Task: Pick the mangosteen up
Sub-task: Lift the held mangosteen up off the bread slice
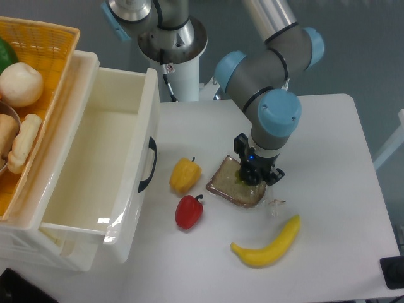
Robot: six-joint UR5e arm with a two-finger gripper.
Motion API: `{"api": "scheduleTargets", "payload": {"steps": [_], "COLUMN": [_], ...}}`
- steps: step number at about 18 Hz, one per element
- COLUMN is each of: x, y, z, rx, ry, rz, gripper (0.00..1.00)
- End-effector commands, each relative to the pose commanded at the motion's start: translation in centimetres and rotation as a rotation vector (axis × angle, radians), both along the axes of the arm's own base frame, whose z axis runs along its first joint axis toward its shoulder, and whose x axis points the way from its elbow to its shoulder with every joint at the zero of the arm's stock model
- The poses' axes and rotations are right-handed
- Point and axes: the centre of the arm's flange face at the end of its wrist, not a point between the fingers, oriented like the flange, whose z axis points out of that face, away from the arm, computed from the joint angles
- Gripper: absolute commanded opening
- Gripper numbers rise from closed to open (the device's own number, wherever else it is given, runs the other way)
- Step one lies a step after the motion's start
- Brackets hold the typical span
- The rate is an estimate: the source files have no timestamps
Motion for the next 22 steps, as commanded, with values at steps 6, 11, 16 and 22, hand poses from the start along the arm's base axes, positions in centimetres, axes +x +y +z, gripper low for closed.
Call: {"api": "scheduleTargets", "payload": {"steps": [6, 11, 16, 22], "x": [-2.1, -2.9, -5.1, -6.0], "y": [0.6, 0.4, 1.0, 1.6], "z": [2.5, 3.3, 5.4, 7.0], "rx": [0.066, 0.077, 0.101, 0.102], "ry": [0.027, 0.044, 0.091, 0.131], "rz": [0.085, 0.086, 0.082, 0.063], "gripper": [0.08, 0.02, 0.04, 0.08]}}
